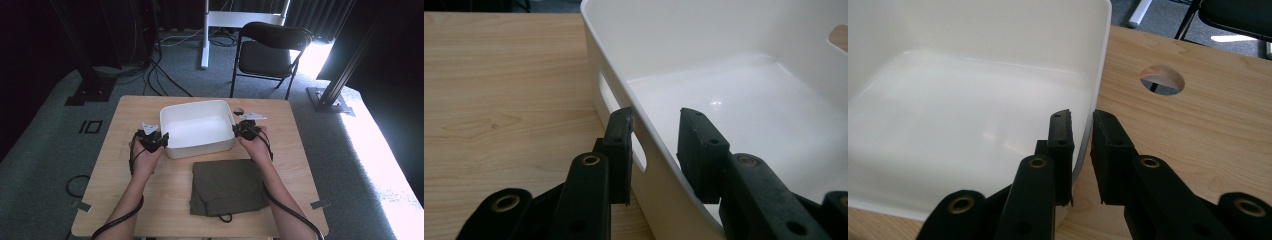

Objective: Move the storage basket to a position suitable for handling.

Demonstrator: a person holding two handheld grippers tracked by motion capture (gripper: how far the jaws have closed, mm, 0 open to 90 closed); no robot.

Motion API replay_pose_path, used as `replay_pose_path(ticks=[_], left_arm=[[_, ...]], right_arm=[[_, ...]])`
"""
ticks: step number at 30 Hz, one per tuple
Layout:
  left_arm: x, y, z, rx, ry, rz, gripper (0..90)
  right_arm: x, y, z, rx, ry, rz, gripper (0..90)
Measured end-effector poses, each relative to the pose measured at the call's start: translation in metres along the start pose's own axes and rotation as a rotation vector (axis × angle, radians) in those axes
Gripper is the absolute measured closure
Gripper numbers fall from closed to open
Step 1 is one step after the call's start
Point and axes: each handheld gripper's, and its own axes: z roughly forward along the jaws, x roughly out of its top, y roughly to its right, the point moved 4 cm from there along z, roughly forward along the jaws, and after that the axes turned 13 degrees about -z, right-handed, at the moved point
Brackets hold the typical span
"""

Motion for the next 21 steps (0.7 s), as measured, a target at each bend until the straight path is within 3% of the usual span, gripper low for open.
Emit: replay_pose_path(ticks=[6, 21], left_arm=[[0.0, 0.006, 0.007, -0.021, -0.007, -0.011, 70.0], [0.002, 0.033, 0.024, -0.042, -0.02, 0.06, 70.9]], right_arm=[[-0.006, 0.006, -0.007, -0.005, 0.001, 0.021, 78.9], [-0.024, 0.026, -0.026, -0.032, 0.004, 0.055, 78.7]])
